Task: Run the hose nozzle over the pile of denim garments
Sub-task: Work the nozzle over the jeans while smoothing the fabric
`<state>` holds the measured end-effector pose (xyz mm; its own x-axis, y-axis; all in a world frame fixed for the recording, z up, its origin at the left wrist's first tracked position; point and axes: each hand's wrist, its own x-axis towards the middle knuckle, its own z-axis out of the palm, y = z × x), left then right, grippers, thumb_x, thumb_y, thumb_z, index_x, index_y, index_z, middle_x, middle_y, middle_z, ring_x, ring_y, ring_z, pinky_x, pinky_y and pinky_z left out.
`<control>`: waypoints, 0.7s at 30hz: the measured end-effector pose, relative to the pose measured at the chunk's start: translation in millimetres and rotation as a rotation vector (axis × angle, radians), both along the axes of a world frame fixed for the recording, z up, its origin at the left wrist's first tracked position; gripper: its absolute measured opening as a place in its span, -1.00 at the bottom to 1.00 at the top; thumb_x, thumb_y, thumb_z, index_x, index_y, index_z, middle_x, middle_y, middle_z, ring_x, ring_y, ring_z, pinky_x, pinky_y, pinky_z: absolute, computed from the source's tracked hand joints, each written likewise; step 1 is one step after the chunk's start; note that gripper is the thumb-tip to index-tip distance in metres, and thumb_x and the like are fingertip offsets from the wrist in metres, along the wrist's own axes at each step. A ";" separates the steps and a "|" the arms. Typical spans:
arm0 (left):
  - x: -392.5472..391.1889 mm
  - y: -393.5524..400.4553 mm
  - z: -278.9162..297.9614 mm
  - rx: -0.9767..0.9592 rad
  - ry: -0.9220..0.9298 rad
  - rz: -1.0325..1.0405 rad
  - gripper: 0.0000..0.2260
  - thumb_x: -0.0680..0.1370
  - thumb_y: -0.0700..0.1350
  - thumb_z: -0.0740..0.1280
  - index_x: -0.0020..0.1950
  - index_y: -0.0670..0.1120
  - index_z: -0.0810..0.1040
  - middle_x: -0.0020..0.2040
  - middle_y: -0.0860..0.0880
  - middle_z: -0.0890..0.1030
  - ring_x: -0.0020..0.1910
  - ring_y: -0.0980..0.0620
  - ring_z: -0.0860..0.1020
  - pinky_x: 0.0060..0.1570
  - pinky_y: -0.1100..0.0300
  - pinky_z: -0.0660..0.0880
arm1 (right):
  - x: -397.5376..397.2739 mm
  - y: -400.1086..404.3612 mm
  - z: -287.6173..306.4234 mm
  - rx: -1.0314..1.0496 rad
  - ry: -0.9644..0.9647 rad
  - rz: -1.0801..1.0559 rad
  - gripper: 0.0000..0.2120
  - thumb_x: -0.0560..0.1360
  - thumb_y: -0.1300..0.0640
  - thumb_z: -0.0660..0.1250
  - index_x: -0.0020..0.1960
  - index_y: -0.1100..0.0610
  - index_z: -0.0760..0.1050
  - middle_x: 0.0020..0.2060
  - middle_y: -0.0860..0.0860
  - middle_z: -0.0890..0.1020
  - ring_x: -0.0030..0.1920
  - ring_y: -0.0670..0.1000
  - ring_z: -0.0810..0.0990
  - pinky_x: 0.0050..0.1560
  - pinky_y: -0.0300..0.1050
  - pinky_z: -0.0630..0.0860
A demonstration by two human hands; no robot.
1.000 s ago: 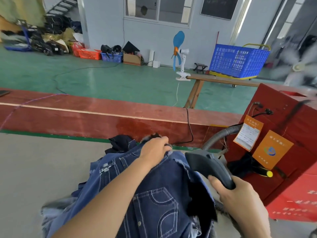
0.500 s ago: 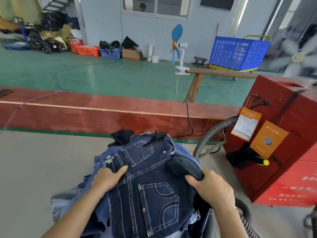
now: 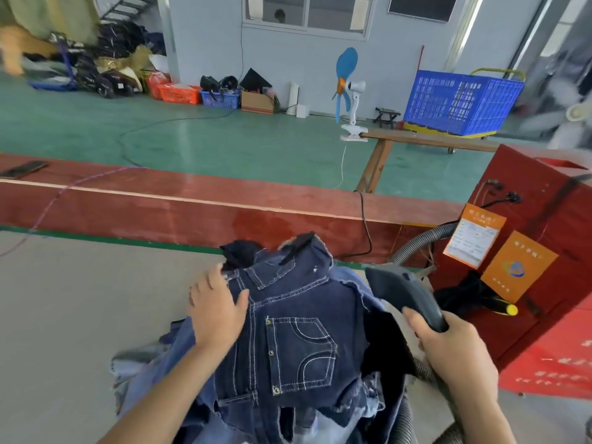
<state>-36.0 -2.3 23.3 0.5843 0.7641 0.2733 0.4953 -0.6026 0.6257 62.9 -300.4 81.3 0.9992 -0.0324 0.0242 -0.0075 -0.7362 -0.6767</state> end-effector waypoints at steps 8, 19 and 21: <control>-13.9 -45.5 -40.9 0.095 0.600 -0.474 -0.03 0.42 0.52 0.05 0.58 -0.04 -0.23 0.56 0.10 -0.30 0.49 0.09 -0.39 0.47 -0.12 -0.29 | -12.4 12.3 7.8 0.029 -0.021 0.148 -0.51 0.27 -0.45 0.30 -0.26 -0.01 0.51 -0.46 -0.09 0.60 -0.38 0.00 0.60 -0.30 -0.10 0.46; -18.0 -52.9 -54.0 -0.108 0.552 -0.278 0.30 0.13 0.64 0.17 0.35 -0.07 -0.62 0.41 0.04 -0.58 0.42 0.05 -0.50 0.44 -0.25 -0.24 | -19.9 23.4 -4.1 -0.498 0.023 0.421 -0.42 0.26 -0.60 0.11 -0.23 -0.09 0.43 -0.40 -0.16 0.57 -0.36 -0.19 0.54 -0.42 -0.24 0.35; -19.8 -56.2 -54.9 -0.114 0.548 -0.257 0.31 0.14 0.62 0.20 0.34 -0.08 -0.62 0.42 0.01 -0.59 0.42 0.05 -0.50 0.45 -0.23 -0.23 | -21.2 28.8 -6.9 -0.523 0.010 0.447 -0.43 0.25 -0.61 0.09 -0.23 -0.10 0.40 -0.39 -0.16 0.56 -0.35 -0.21 0.52 -0.42 -0.25 0.32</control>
<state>-55.8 -58.6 -31.6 0.7859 0.5872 -0.1935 0.6110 -0.6897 0.3886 41.7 -271.6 74.4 0.9143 0.3960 -0.0852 0.3682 -0.9002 -0.2328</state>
